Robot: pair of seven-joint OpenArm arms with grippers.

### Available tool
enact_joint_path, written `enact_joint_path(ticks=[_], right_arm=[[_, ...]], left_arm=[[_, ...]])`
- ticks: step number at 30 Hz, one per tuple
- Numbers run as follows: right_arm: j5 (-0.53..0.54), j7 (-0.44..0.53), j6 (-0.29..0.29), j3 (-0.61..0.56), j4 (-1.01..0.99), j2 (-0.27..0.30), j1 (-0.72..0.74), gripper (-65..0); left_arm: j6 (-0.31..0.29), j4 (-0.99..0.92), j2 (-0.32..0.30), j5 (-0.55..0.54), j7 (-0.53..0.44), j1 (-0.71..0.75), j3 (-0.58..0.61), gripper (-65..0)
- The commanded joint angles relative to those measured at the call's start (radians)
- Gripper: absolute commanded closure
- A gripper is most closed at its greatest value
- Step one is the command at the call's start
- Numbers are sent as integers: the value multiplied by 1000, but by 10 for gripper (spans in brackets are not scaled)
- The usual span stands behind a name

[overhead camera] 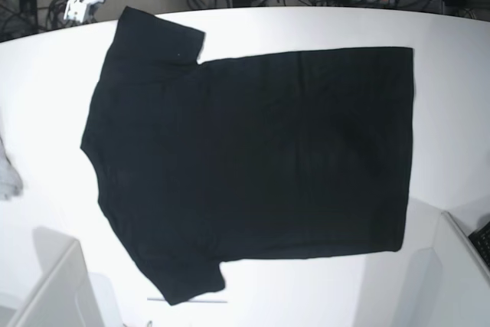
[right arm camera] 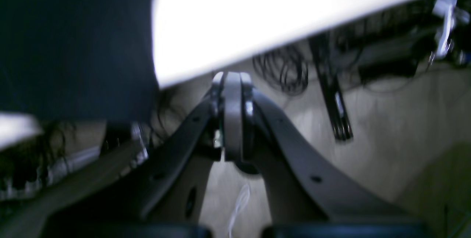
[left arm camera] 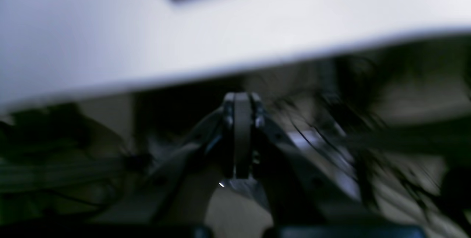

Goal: Fold the T-shirt properly
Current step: 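Lower both grippers onto the shirt's shoulder corners and grasp them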

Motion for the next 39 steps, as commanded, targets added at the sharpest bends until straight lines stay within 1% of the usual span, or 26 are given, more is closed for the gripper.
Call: enact_joint_path(ticks=[1,5,7,11,15,16,17,19,20,21,23,24,27,28,29,30,31,32,35,37,39], right_arm=[[3,21,-7,-7,25,4,3,0],[5,14,-6,-45,39,4,61,0],[42,-29,-6,-65,41,4,92,0],[229,-166,-6,-67,41,11,161,0],[404,-284,-6,-30,41,45,216,0],[439,-312,-6,-30,41,51,226,-54],[473,-332,-6,-28,41,65,233,-152],[530,-342,-6,-28,38,94,238,-308],[562,-341,-6,-28,35,106,241,-357],[586,-341,-6,-28,33,117,244,-378],[609,-341,-6,-28,33,137,246,-381],[608,-339,-6,-28,32,140,253,-381],[606,-339,-6,-5,16,145,264,-381],[606,-341,-6,7,7,145,269,-381],[606,-347,-7,18,-4,145,278,-381],[606,-349,-7,33,-21,145,281,-381],[606,-349,-7,51,-36,145,282,-381],[606,-349,-7,65,-50,145,282,-381],[606,-349,-4,74,-91,148,281,-381],[606,-349,-4,68,-106,153,279,-381],[606,-349,-4,33,-137,159,279,-381]], left_arm=[[0,20,0,-1,-15,21,-14,0],[-2,30,0,-65,-15,-48,-31,0],[-3,30,0,-82,-15,-83,-32,0],[-3,31,-1,-85,-15,-124,-57,0],[-3,27,-4,-86,-9,-164,-60,0],[-3,27,-6,-86,-9,-167,-60,0],[-3,27,-6,-86,-9,-169,-61,0],[-3,28,-6,-86,-9,-170,-77,0],[-3,28,-6,-86,-9,-181,-87,0],[-3,27,-1,-88,-6,-203,-97,0],[-3,0,0,-90,-6,-226,-118,0],[-3,-18,0,-110,-6,-233,-135,-25],[-6,-64,-4,-235,-6,-265,-166,-299],[-17,-75,-6,-280,-6,-267,-176,-378],[-43,-81,-9,-320,-6,-267,-187,-441],[-81,-85,-23,-353,-6,-267,-195,-492],[-118,-89,-38,-384,-3,-267,-198,-522],[-141,-93,-50,-404,17,-267,-198,-528],[-190,-96,-67,-459,120,-279,-233,-499],[-247,-101,-61,-495,192,-315,-270,-476],[-315,-107,-58,-519,270,-344,-325,-462]])
